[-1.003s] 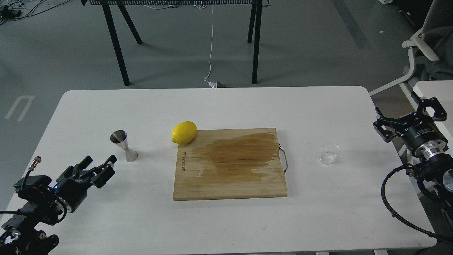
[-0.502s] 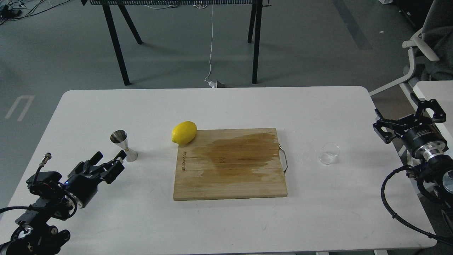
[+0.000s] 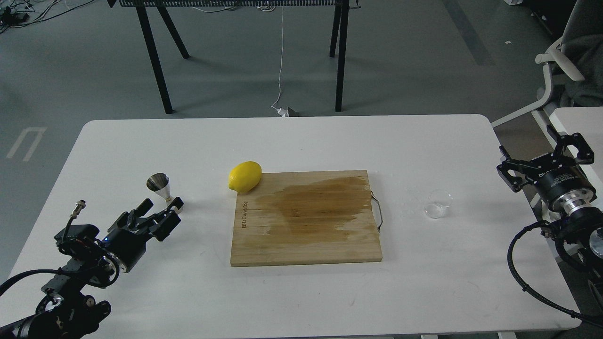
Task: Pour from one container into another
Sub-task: 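Close the left gripper around the metal jigger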
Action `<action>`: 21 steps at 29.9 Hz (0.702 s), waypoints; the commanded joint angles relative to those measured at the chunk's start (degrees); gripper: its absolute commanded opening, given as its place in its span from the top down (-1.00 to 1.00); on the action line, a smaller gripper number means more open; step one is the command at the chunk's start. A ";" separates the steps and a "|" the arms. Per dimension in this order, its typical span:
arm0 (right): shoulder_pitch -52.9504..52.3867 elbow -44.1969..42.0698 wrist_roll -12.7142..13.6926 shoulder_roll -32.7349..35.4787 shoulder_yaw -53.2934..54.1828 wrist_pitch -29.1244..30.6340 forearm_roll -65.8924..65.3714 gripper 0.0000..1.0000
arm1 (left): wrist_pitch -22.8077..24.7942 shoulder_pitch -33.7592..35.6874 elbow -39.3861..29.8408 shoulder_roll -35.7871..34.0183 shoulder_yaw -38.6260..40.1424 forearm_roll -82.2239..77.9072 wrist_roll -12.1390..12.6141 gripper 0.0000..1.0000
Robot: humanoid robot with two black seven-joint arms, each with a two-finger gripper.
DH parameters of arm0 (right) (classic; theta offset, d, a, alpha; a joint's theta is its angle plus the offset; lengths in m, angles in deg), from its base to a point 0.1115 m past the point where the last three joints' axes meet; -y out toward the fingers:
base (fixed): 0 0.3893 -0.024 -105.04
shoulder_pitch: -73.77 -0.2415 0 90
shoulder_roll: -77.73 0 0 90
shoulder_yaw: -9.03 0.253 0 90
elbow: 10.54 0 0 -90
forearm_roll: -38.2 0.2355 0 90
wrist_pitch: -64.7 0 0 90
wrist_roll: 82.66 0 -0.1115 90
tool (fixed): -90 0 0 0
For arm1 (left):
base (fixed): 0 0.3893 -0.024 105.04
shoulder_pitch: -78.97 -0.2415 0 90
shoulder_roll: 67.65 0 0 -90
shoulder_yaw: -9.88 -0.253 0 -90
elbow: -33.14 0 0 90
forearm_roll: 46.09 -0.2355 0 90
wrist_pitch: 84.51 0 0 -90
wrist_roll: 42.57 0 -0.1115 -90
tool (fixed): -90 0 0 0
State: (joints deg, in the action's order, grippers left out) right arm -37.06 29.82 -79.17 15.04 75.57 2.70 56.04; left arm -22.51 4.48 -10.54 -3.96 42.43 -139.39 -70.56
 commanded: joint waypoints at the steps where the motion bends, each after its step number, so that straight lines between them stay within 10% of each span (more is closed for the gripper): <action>1: 0.08 -0.02 0.03 0.02 -0.01 0.00 0.00 -0.98 | 0.00 1.01 0.87 0.99 -0.82 0.04 0.00 -1.00; 21: 0.52 -0.02 -0.15 0.46 0.17 0.00 0.00 -0.98 | 0.00 5.93 10.36 5.30 -2.49 0.31 0.00 -0.99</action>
State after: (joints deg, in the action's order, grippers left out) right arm -36.57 29.80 -79.32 15.33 75.75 2.70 56.04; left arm -22.51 9.46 -2.09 0.31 40.04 -139.08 -70.57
